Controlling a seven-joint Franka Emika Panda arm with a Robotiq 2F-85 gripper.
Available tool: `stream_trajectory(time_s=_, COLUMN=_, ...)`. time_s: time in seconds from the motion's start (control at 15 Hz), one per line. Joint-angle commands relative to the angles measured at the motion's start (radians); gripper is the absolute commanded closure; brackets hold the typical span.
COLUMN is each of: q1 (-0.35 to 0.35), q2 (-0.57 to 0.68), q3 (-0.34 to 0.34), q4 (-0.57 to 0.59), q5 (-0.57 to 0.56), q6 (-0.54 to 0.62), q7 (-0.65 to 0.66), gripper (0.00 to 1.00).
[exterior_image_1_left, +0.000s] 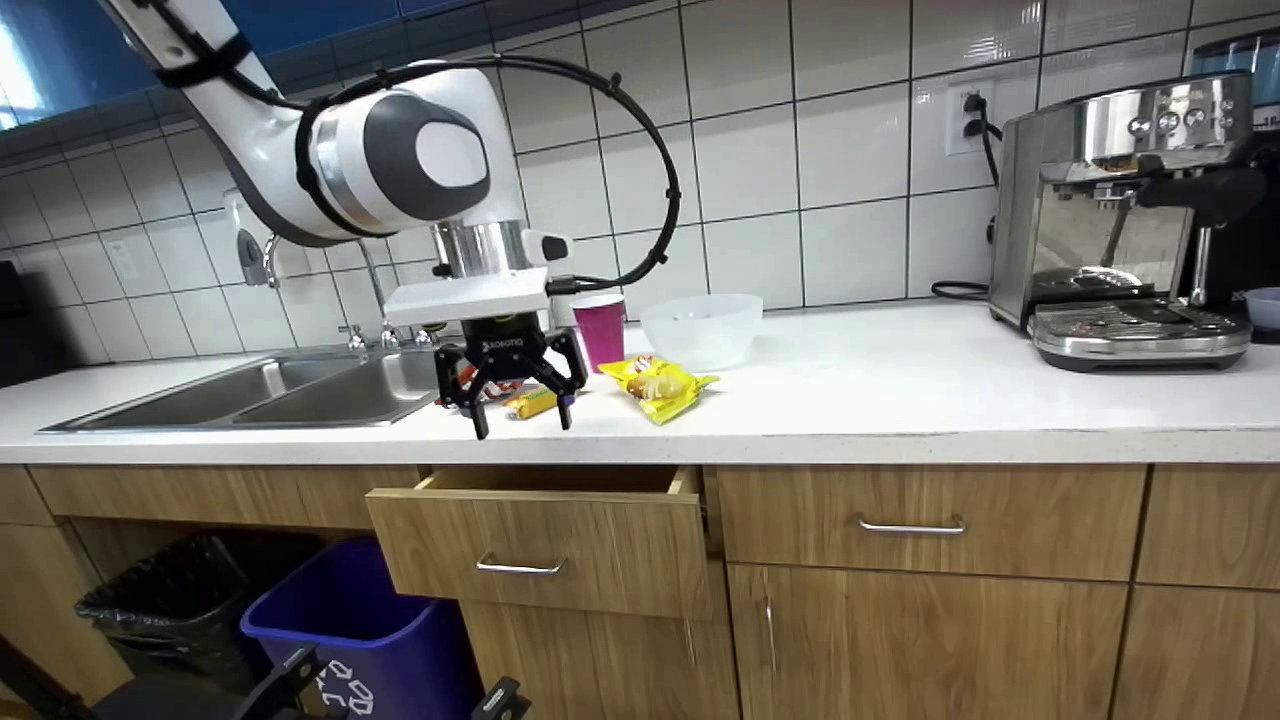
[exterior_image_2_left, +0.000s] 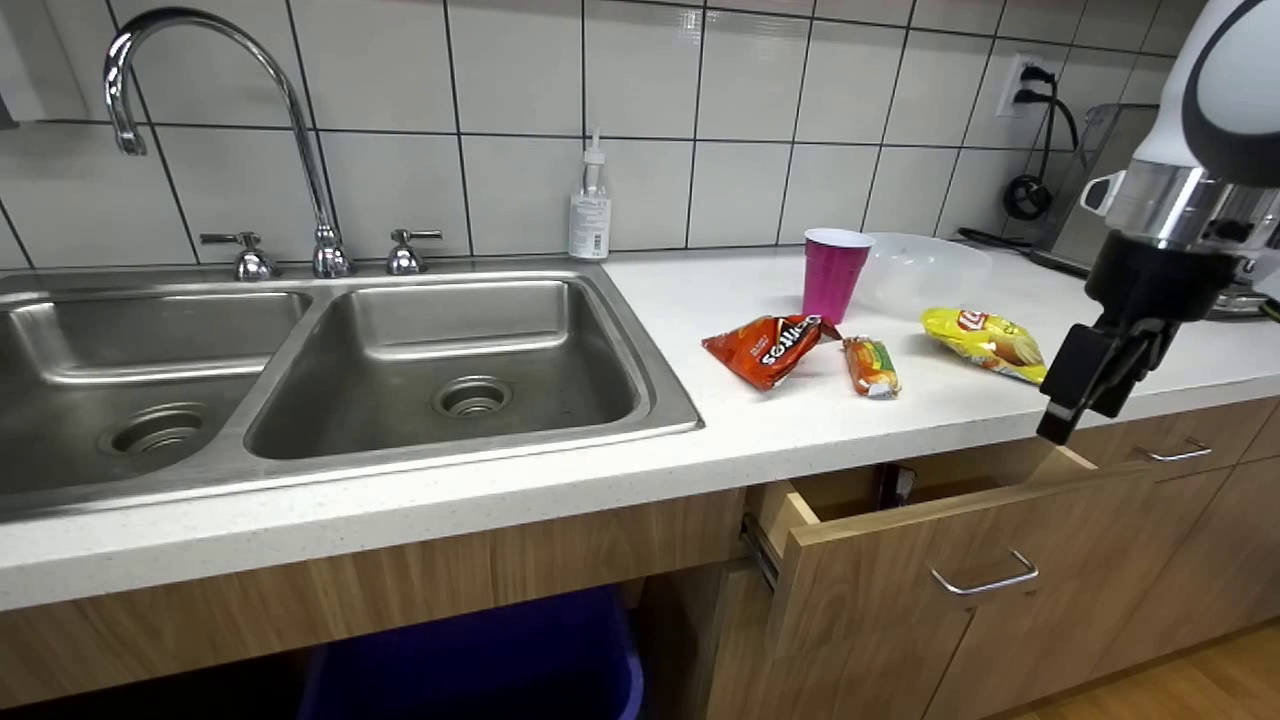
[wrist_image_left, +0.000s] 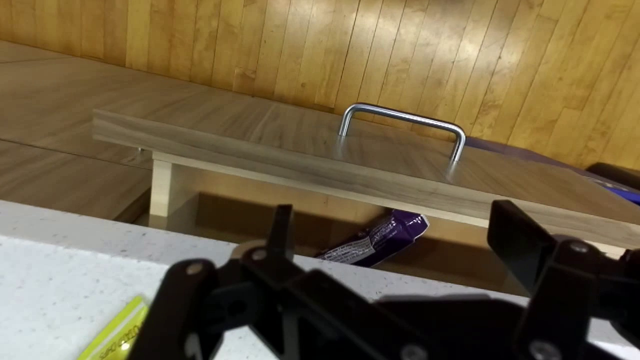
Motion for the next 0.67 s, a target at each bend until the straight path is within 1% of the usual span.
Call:
stream_trajectory(time_s=0.0, q1=-0.014, q2=0.081, q3=0.038, q4=0.034, q5=0.051, q6=0.063, q7=-0.013, gripper=0.0)
stream_trajectory(time_s=0.27, q1=-0.023, q2=0.148, q3=0.071, q4=0.05, q5=0.08, q6=0.127, q7=-0.002, gripper=0.0)
stream_trajectory(time_s=0.6, q1=-0.034, q2=0.225, q3=0.099, q4=0.068, q5=0.06, q6=0.208, q7=0.044, gripper=0.0)
